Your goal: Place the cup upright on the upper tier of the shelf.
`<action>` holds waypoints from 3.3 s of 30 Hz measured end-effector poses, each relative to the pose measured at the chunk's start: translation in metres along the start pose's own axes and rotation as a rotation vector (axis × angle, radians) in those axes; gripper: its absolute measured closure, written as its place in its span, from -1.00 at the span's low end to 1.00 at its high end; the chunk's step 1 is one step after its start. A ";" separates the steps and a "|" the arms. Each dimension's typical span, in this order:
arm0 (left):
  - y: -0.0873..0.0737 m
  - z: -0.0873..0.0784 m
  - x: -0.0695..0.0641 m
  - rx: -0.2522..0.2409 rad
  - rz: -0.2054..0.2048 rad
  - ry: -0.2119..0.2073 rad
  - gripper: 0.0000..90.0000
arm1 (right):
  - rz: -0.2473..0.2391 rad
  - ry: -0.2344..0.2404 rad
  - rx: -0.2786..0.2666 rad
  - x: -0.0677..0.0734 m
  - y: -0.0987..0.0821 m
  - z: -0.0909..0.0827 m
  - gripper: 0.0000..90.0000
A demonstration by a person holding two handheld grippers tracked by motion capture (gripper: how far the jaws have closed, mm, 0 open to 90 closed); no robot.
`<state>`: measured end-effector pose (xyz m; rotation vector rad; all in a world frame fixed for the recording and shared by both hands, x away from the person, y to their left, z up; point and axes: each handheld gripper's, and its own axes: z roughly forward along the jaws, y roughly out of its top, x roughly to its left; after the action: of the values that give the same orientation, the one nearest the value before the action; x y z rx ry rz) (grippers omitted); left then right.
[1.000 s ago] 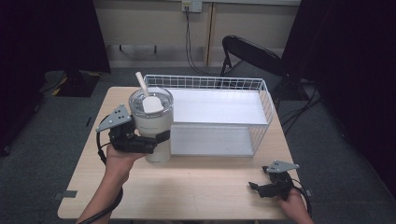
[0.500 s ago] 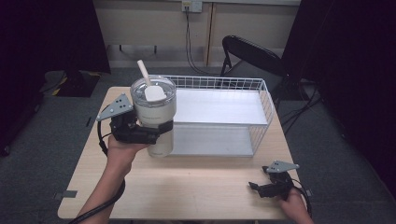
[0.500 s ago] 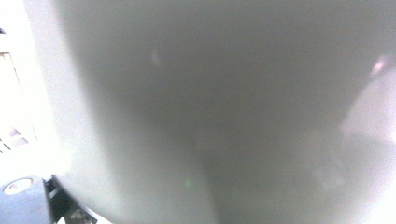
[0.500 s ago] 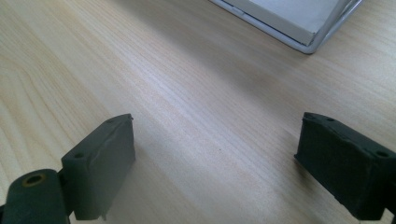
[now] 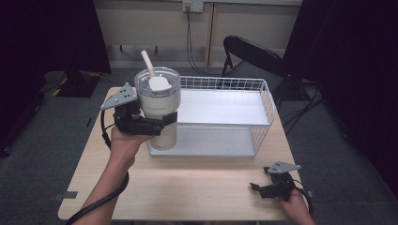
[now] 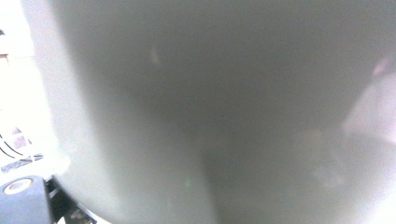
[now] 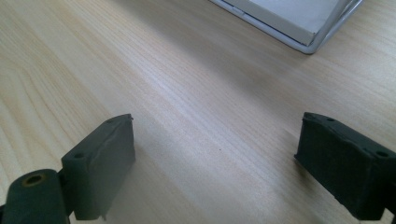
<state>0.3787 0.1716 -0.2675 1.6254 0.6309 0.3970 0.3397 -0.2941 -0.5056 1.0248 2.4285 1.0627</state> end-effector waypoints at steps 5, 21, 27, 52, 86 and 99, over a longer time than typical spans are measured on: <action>0.008 0.003 0.000 0.003 0.006 0.000 -0.84 | 0.000 0.000 0.000 0.000 0.000 0.000 -0.76; 0.033 0.012 0.003 -0.008 0.016 0.006 -0.84 | -0.001 -0.001 -0.003 0.000 0.000 0.000 -0.76; 0.040 0.016 0.006 -0.006 0.011 0.015 -0.84 | -0.001 -0.001 -0.003 0.000 0.000 0.000 -0.76; 0.053 0.039 0.022 -0.017 0.016 0.091 -0.84 | 0.001 0.000 -0.002 0.000 0.000 0.000 -0.76; 0.049 0.077 0.040 -0.012 0.022 0.182 -0.84 | -0.001 0.000 -0.001 0.000 0.000 0.000 -0.76; 0.044 0.092 0.039 -0.032 0.025 0.185 -0.84 | -0.002 0.001 -0.001 0.000 0.000 0.000 -0.76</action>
<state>0.4717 0.1197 -0.2430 1.5790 0.7400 0.5775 0.3395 -0.2945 -0.5056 1.0209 2.4290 1.0644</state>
